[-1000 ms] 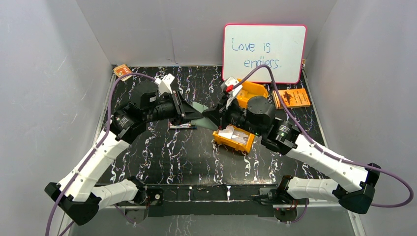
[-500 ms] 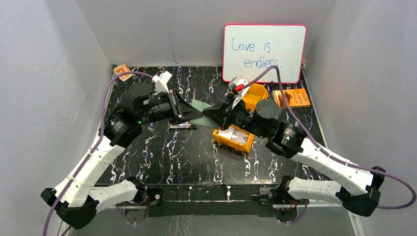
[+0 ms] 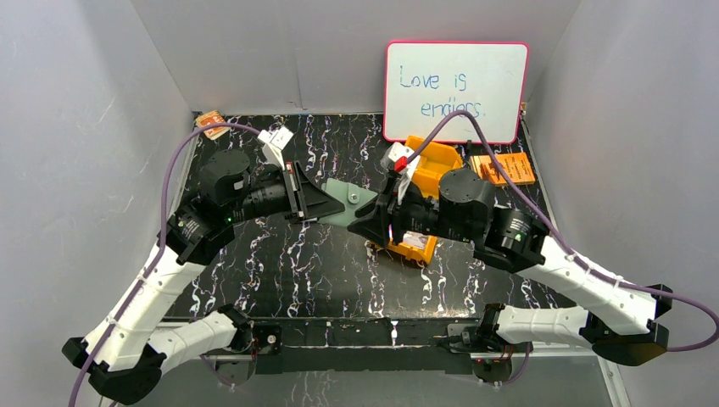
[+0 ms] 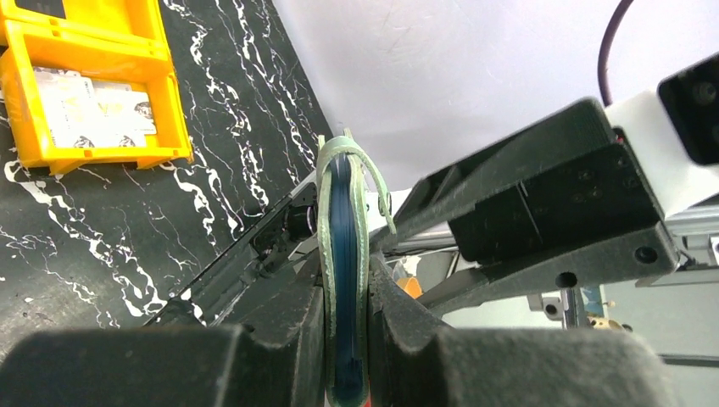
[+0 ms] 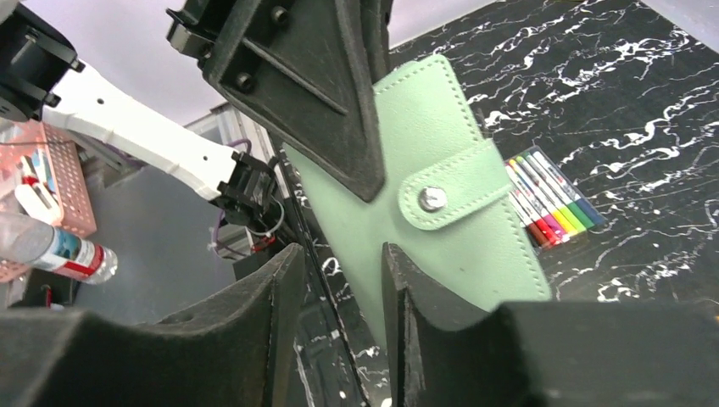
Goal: Put the credit cards into the card holder
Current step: Close the card holder, then adjust the card holder.
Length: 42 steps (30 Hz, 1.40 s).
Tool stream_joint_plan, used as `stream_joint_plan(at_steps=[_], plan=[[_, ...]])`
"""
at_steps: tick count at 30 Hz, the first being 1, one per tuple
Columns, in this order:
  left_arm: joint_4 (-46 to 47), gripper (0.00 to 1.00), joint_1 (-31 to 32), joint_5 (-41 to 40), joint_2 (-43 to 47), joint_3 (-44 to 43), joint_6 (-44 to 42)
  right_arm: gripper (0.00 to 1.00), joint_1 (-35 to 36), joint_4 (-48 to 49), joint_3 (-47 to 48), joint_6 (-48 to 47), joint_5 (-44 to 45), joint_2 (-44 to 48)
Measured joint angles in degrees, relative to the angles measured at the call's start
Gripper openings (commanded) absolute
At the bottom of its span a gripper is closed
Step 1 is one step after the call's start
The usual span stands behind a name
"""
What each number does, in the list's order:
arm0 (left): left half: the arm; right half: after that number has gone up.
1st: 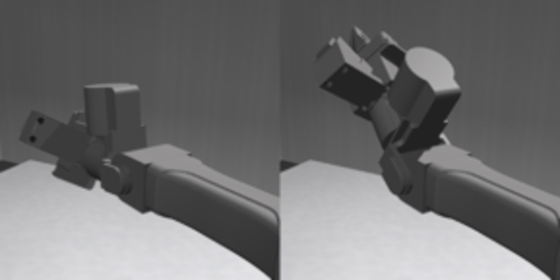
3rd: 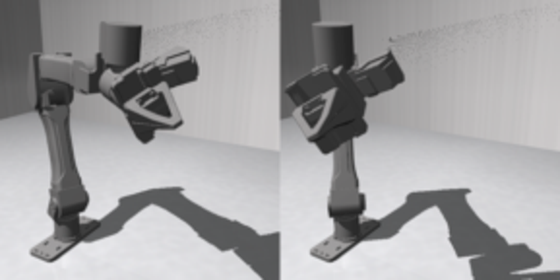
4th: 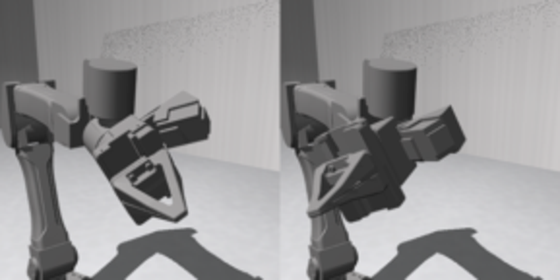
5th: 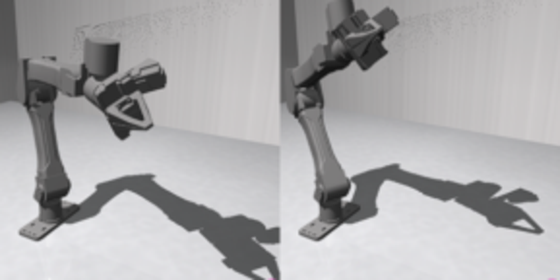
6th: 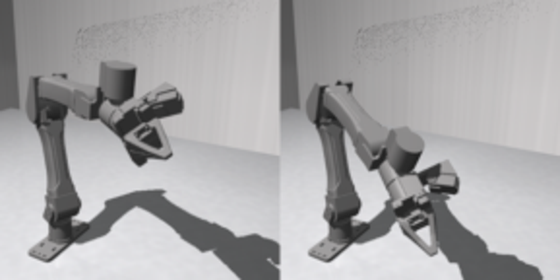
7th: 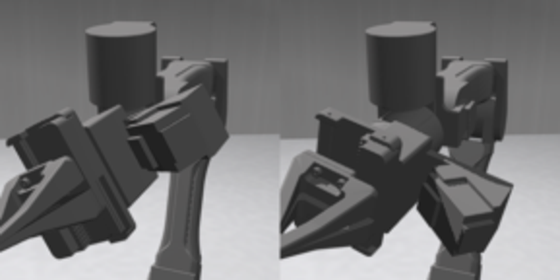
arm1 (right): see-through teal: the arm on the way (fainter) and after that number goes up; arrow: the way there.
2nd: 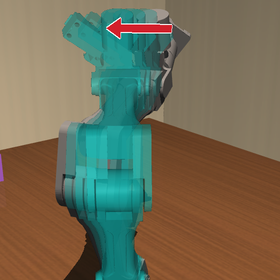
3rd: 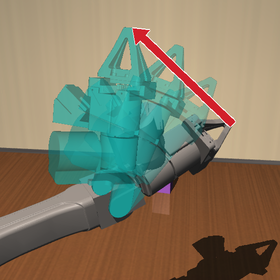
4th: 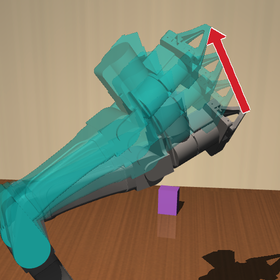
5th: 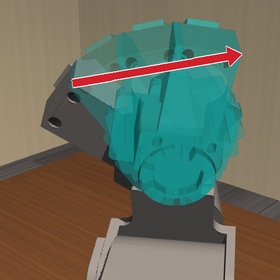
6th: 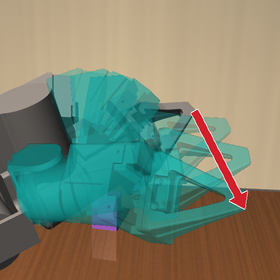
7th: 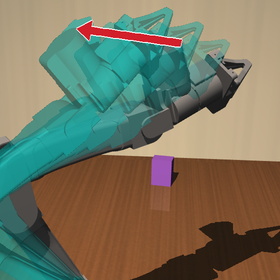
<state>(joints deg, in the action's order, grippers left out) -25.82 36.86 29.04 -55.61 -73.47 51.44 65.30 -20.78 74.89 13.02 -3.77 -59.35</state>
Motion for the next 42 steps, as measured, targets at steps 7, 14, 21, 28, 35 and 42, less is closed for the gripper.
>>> stream_joint_plan(at_steps=[7,14,21,28,35,42], plan=[[-1.8,0.0,0.0,2.8,1.9,0.0,-3.2,0.56,0.0,-9.7,7.5,-3.4,1.8,-0.4],[-5.8,0.0,0.0,3.2,0.6,-1.8,-4.5,0.6,0.0,-15.9,16.3,-6.6,2.8,-4.9],[-9.4,0.0,0.0,4.5,-2.1,-5.3,-7.2,0.77,-0.7,-18.1,16.8,-7.9,7.4,-7.2],[-9.9,0.0,0.0,8.6,7.1,-2.8,-18.1,0.84,-1.9,-13.9,12.2,-4.8,-6.1,-2.0],[-4.8,0.0,0.0,15.0,13.8,-2.9,-26.1,0.8,-2.0,-5.9,9.4,0.3,-20.1,-4.0],[-4.2,0.0,0.0,17.1,10.9,-3.3,-27.9,0.35,-2.0,4.7,5.4,7.4,-27.5,-6.4]])
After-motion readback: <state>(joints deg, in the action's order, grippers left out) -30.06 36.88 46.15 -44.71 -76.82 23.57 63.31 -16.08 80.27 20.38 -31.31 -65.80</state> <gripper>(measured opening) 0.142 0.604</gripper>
